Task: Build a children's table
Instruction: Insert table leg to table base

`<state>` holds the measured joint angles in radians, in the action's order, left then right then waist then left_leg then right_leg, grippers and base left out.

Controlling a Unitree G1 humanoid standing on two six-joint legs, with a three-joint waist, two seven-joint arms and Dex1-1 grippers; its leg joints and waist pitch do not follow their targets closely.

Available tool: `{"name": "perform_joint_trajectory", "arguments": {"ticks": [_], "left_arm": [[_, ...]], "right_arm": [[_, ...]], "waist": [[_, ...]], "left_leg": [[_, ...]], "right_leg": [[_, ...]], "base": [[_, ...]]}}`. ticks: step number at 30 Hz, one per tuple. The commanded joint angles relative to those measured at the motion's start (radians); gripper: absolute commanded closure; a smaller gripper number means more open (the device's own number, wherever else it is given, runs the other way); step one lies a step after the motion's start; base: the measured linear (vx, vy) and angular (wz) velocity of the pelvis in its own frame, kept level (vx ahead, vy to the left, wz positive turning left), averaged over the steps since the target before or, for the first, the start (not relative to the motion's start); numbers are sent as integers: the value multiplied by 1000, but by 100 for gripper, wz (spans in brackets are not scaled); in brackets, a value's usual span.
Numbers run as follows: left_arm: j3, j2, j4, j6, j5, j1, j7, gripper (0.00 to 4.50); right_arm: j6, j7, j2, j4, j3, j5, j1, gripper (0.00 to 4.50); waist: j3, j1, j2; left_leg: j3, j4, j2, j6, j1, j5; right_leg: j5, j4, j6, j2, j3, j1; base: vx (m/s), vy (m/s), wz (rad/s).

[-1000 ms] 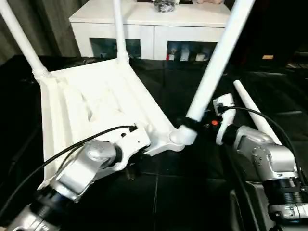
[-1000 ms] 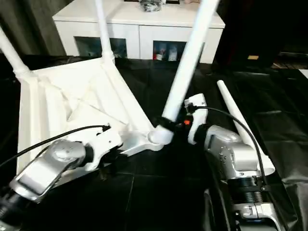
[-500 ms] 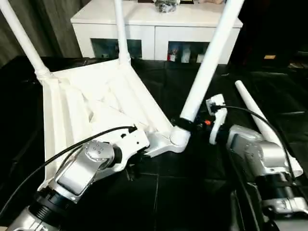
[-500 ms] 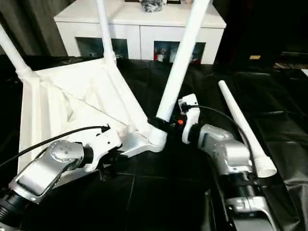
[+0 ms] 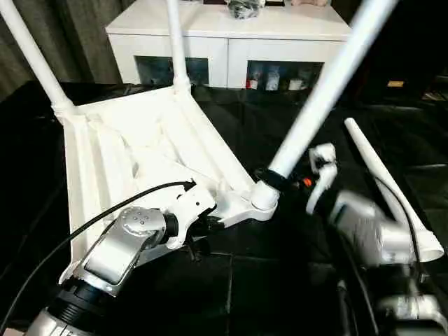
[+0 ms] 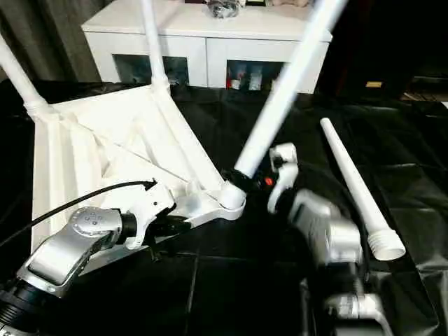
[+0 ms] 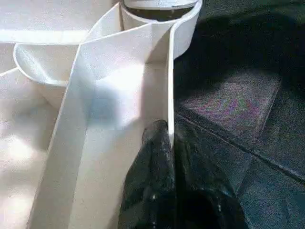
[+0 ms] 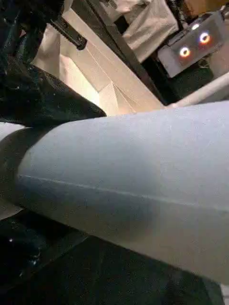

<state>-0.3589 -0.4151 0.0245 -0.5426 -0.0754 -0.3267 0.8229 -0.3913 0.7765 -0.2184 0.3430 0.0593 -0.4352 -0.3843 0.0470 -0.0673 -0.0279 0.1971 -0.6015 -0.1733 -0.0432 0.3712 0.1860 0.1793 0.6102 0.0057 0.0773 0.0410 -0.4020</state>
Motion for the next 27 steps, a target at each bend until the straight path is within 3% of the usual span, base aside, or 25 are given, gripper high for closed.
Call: {"name": "perform_joint_trajectory", "arguments": {"ticks": [1, 3, 5, 6, 10, 16, 18, 19, 20, 27], "left_arm": [[22, 30, -18, 48, -46, -11, 0, 450], [7, 8, -17, 56, -21, -5, 24, 450], [3, 2, -16, 60, -15, -3, 31, 450], [-9, -12, -19, 58, -7, 2, 42, 450], [-17, -21, -20, 57, -4, 5, 48, 450], [-46, -48, -29, 50, 21, 11, 68, 450], [-67, -72, -44, 42, 35, 20, 85, 450], [-74, -79, -49, 37, 40, 22, 89, 450], [-83, -88, -53, 31, 47, 24, 93, 450], [-91, -98, -55, 9, 53, 26, 101, 450]], "right_arm": [[17, -13, 2, 36, -54, 63, 59, 264], [79, -16, -10, 26, -100, 124, 91, 264], [96, -19, -15, 24, -115, 144, 97, 264], [125, -19, -34, 14, -156, 193, 105, 264], [158, -13, -69, 11, -222, 266, 101, 264], [89, 63, -108, 13, -302, 300, 61, 264], [27, 106, -117, 26, -327, 292, 26, 264], [8, 120, -119, 31, -331, 285, 13, 264], [-7, 131, -119, 44, -333, 280, -3, 264], [-18, 121, -112, 88, -317, 279, -32, 264]], "waist": [[-56, -1, 10], [-56, 1, 8], [-55, 3, 8], [-55, 4, 7], [-52, 8, 11], [-53, 13, 19], [-55, 14, 23], [-55, 14, 21], [-55, 16, 27], [-54, 20, 29]], "left_leg": [[-27, 79, -50, 7, -15, 256], [-29, 82, -50, -1, -15, 275], [-30, 84, -50, -6, -15, 290], [-32, 85, -51, -9, -15, 299], [-33, 88, -50, -17, -19, 340], [-37, 92, -51, -23, -21, 382], [-38, 93, -53, -25, -23, 395], [-39, 94, -54, -27, -24, 402], [-38, 94, -53, -30, -24, 411], [-43, 96, -53, -56, -30, 476]], "right_leg": [[317, -84, -190, 64, -38, 31], [342, -86, -179, 63, -38, 31], [353, -87, -171, 62, -38, 29], [355, -86, -170, 61, -38, 29], [391, -91, -161, 62, -39, 27], [409, -93, -150, 60, -39, 25], [391, -90, -158, 58, -40, 24], [388, -89, -161, 58, -39, 24], [385, -90, -162, 57, -39, 23], [456, -99, -139, 60, -39, 15]], "base": [[0, 0, 0], [0, 0, 0], [0, 0, 0], [0, 0, 0], [0, 0, 0], [0, 0, 0], [0, 0, 0], [0, 0, 0], [0, 0, 0], [0, 0, 0]]}}
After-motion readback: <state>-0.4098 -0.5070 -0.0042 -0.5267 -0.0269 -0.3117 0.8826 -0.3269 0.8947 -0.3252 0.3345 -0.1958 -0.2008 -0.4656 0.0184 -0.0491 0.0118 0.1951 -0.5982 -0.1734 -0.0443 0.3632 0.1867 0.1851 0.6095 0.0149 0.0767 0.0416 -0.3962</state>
